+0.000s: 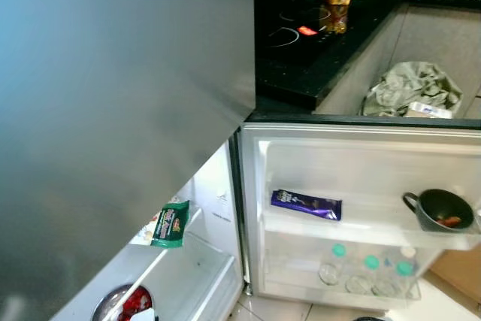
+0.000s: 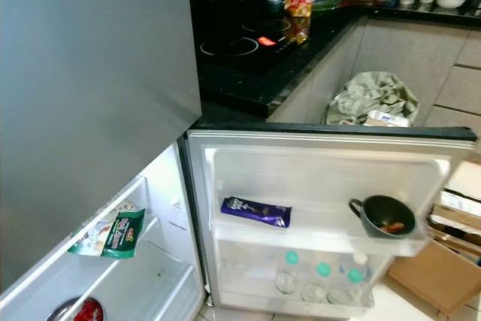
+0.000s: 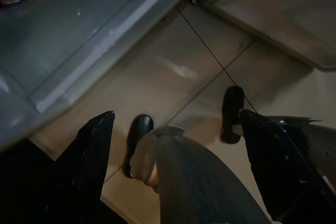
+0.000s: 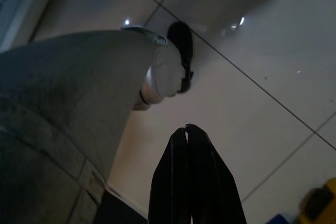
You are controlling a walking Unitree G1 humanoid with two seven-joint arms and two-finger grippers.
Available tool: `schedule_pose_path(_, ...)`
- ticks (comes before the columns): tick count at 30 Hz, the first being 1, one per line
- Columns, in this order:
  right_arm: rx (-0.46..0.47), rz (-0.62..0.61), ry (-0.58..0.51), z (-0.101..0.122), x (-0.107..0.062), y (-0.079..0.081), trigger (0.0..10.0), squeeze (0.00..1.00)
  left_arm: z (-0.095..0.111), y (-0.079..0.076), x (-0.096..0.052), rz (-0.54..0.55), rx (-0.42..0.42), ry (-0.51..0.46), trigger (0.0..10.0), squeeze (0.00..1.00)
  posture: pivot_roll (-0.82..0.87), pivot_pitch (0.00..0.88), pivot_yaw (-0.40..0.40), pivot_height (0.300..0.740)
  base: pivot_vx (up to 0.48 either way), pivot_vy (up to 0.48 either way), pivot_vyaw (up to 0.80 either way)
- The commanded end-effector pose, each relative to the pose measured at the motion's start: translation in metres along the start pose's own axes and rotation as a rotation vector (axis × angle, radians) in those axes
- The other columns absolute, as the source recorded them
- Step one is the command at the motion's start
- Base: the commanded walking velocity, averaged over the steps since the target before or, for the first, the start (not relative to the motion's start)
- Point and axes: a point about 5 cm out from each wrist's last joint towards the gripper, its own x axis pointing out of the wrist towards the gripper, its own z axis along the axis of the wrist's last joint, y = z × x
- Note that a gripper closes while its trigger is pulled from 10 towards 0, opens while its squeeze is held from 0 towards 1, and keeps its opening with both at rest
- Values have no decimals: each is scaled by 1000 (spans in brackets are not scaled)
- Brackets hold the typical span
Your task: Restocking fridge
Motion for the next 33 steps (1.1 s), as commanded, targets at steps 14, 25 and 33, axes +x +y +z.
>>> schedule_pose_path(14,-26,-16,22,-2,-2,-7,10000,0,-10,4,-3,23,-16,30,10000,0,-76,0,-16,740,-449,0,0)
schedule_pose_path(25,-35,-7,26,-3,-2,-5,10000,0,-9,1,-2,17,-21,26,10000,0,-86,0,-11,740,-460,0,0)
schedule_pose_path(33,-36,-5,25,-2,-2,-5,10000,0,-9,0,-2,19,-23,22,10000,0,-93,0,-12,740,-458,0,0)
